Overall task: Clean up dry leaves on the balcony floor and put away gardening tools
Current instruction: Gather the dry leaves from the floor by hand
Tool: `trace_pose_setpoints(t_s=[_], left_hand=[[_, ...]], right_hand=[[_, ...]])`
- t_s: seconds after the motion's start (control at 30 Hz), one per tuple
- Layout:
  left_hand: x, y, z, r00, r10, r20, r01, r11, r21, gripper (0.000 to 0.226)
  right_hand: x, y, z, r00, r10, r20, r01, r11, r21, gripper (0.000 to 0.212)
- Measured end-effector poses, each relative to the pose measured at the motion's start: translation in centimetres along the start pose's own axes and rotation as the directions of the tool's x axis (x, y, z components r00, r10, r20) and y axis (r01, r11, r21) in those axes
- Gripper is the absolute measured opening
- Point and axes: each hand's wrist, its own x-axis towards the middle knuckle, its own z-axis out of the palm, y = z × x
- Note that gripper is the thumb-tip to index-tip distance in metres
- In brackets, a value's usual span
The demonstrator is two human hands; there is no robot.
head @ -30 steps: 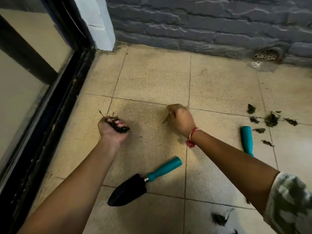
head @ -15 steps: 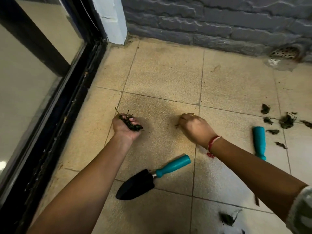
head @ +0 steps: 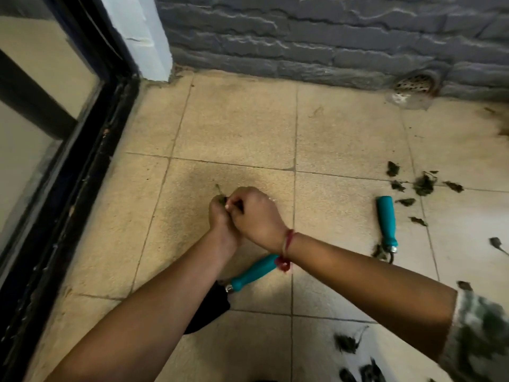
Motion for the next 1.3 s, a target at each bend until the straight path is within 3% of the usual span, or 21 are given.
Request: trace_pose_setpoints(t_s=[0.13, 0.27, 0.4, 0.47, 0.57, 0.63, 0.67, 0.73, 0.8, 0.93, 1.03, 1.17, 1.3], left_hand=[[0.4, -0.2, 0.6, 0.998, -0.029, 0.049, 0.031, 0.999, -0.029, 0.035], [0.8, -1.1, 1.7, 0.997, -0.027, 0.067, 0.024, 0.999, 0.043, 0.034], [1.9, -1.4, 3.8, 0.999, -0.021, 0.050, 0.010, 0.979, 0.204, 0.032], [2.6, -1.3, 5.3, 0.997, 0.066, 0.041, -0.077, 0.909, 0.410, 0.029], [2.3, -0.6, 9.2, 0.976, 0.208, 0.073, -0.202, 0.716, 0.668, 0.034], [1.8, -0.3, 12.3, 0.963, 0.242, 0.116, -0.258, 0.717, 0.647, 0.037], [1.9, -0.5, 13.7, 0.963, 0.243, 0.119, -0.263, 0.737, 0.622, 0.037], [1.9, -2.1, 15.4, 0.971, 0.222, 0.089, -0.232, 0.783, 0.577, 0.035], [1.9, -4.8, 15.8, 0.984, 0.166, 0.068, -0.175, 0.812, 0.557, 0.033], [1.5, -7.3, 15.1, 0.985, 0.130, 0.111, -0.171, 0.776, 0.608, 0.033], [1.8, -4.5, 14.8, 0.977, 0.168, 0.133, -0.214, 0.766, 0.606, 0.034], [1.8, -1.9, 14.0, 0.981, 0.180, 0.068, -0.189, 0.841, 0.506, 0.033], [1.6, -0.9, 12.8, 0.979, 0.200, 0.033, -0.190, 0.845, 0.500, 0.033]], right_hand=[[0.2, 0.2, -0.8, 0.997, -0.027, -0.078, 0.016, 0.990, -0.137, 0.017], [0.2, 1.0, -1.8, 0.987, 0.034, -0.159, -0.032, 0.999, 0.012, 0.009], [0.4, 2.7, -3.3, 0.970, 0.092, -0.226, -0.071, 0.992, 0.101, 0.015], [0.2, 3.7, -5.1, 0.966, 0.066, -0.252, -0.010, 0.975, 0.220, 0.017], [-1.8, 6.6, -9.7, 0.970, 0.167, -0.177, -0.044, 0.837, 0.546, 0.017], [-4.1, 10.4, -12.5, 0.903, 0.340, -0.264, -0.176, 0.851, 0.495, 0.022], [-5.4, 13.1, -13.5, 0.828, 0.430, -0.360, -0.298, 0.881, 0.367, 0.028], [-7.9, 17.7, -14.4, 0.703, 0.541, -0.462, -0.558, 0.822, 0.115, 0.046], [-9.1, 20.7, -14.0, 0.679, 0.626, -0.383, -0.669, 0.743, 0.030, 0.059], [-8.9, 22.0, -13.2, 0.705, 0.600, -0.378, -0.673, 0.734, -0.092, 0.039], [-8.2, 21.3, -13.4, 0.727, 0.568, -0.387, -0.633, 0.772, -0.056, 0.033], [-6.0, 18.7, -13.8, 0.799, 0.534, -0.277, -0.563, 0.826, -0.034, 0.034], [-2.5, 15.9, -12.6, 0.837, 0.547, -0.023, -0.541, 0.832, 0.122, 0.037]])
